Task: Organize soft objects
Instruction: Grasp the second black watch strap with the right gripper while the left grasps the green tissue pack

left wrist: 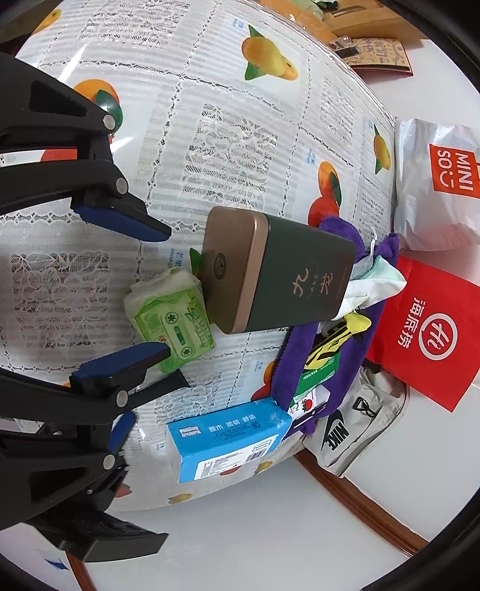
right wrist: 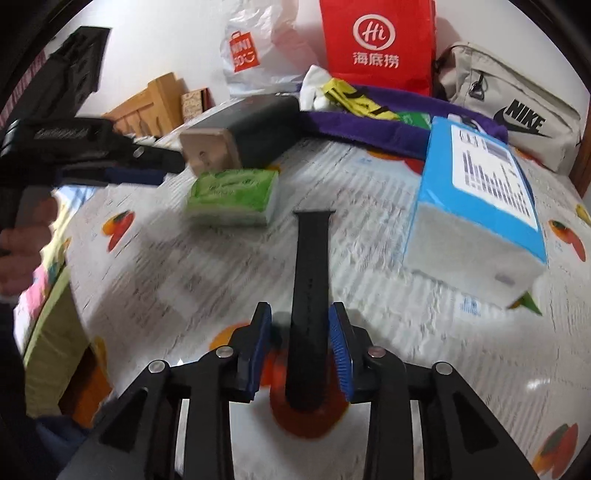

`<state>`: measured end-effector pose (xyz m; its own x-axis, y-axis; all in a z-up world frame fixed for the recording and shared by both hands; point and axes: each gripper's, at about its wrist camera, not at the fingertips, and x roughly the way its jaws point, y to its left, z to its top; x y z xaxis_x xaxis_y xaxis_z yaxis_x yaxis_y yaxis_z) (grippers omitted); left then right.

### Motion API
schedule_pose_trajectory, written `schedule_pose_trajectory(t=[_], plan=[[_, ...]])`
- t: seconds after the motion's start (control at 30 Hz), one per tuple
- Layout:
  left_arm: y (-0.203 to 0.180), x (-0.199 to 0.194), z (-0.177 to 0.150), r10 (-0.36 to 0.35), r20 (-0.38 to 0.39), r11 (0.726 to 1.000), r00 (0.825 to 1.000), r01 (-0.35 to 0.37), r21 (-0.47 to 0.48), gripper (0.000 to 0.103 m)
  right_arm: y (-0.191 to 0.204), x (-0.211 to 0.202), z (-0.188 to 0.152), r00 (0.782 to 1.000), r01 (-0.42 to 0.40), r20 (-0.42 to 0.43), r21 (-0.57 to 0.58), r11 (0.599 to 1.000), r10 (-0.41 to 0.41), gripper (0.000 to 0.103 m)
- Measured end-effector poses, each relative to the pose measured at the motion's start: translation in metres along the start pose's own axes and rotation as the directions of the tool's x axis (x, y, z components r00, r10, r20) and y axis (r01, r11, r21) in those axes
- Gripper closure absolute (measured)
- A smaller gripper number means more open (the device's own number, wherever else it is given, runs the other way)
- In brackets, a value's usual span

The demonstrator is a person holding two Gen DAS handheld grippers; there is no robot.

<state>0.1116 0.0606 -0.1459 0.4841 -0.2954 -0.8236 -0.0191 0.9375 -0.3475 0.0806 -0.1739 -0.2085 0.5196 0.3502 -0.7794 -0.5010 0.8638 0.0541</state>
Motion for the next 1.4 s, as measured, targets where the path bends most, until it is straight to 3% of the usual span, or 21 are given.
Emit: schedule_pose_trajectory(t=[0.07,0.5,0.73,0.93,1.13,1.4], plan=[[0.001,-0.001,0.0,0.002,0.003,1.0,1.0,-0.002,-0.001,0.048,0.003,0.006,0.004,0.999,0.036,0.026,-0.006,0.999,-0.036,0.082],[-0.007,0.015,-0.005,-0.03,-0.027,0.999,0.999,0.031,0.016,0.048,0.006,0.011,0.01,0.998,0.051,0.046,0.011,0.999,-0.052,0.081],[-0.02,0.03,-0.002,-0.014,-0.036,0.999,0.999,0.015,0.032,0.037,0.005,0.004,0.005,0.999,0.04,0.033,-0.005,0.999,-0.04,0.083],[-0.025,0.043,0.003,0.002,-0.041,1.0,0.999,-0.001,0.005,0.035,0.003,-0.014,-0.01,0.998,0.057,0.023,-0.014,0.998,-0.056,0.083],[-0.036,0.056,0.008,0.052,-0.049,0.999,0.997,-0.052,-0.006,0.028,-0.009,-0.028,-0.029,0.996,0.088,0.006,0.001,0.996,-0.088,0.083],[-0.066,0.078,0.006,0.2,-0.029,0.974,0.979,-0.196,0.111,0.019,-0.041,-0.036,-0.038,0.992,0.129,-0.001,0.099,0.987,-0.129,0.083]])
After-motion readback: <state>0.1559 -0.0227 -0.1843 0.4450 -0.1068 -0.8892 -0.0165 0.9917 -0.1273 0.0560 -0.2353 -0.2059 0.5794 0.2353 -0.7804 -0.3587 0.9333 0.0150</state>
